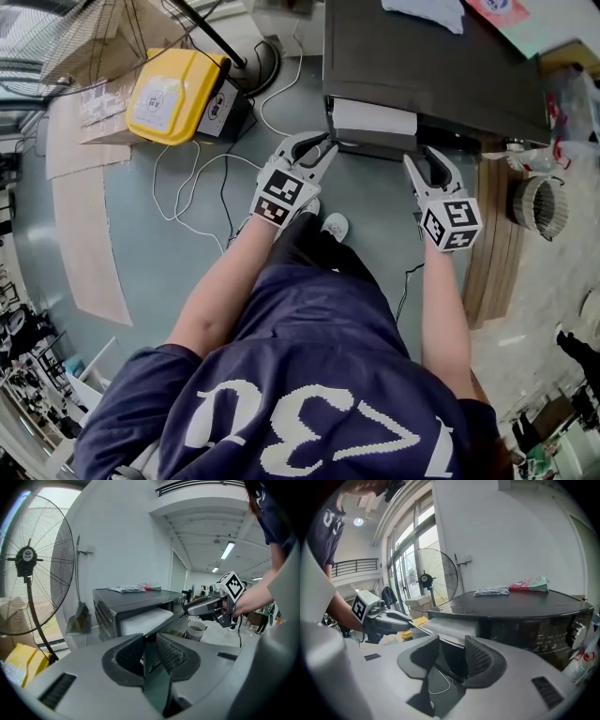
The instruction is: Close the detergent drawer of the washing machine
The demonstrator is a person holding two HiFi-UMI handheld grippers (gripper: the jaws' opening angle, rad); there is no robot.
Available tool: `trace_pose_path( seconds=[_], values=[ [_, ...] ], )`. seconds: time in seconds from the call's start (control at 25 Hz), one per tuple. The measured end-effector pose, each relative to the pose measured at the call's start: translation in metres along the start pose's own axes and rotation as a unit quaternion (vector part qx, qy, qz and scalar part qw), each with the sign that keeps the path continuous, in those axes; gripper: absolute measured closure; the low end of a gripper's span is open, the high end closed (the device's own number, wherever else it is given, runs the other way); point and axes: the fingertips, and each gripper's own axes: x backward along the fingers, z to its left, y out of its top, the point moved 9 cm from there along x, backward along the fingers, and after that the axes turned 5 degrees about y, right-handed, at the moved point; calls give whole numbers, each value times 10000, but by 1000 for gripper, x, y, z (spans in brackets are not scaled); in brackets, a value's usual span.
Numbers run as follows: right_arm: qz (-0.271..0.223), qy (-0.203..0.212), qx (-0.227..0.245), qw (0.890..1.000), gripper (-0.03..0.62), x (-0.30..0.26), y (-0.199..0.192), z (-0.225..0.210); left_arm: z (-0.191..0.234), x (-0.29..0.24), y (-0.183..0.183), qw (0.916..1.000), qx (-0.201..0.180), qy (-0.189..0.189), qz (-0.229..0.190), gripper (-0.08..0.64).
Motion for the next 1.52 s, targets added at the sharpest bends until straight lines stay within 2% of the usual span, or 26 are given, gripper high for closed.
trace_pose_path(
  seconds=[0.44, 1.24, 1.52],
  values=[
    [-54, -259, 7, 9996, 405, -12, 10, -6, 11, -11, 8, 9997, 77, 206, 48, 459],
    [-128, -361, -8, 9993, 402, -24, 16, -12, 19, -22, 13, 9991, 148, 405, 59, 457],
    [-110, -442, -18, 9990, 402, -33, 25, -17, 23, -29, 19, 9967, 326, 721, 155, 456]
  ],
)
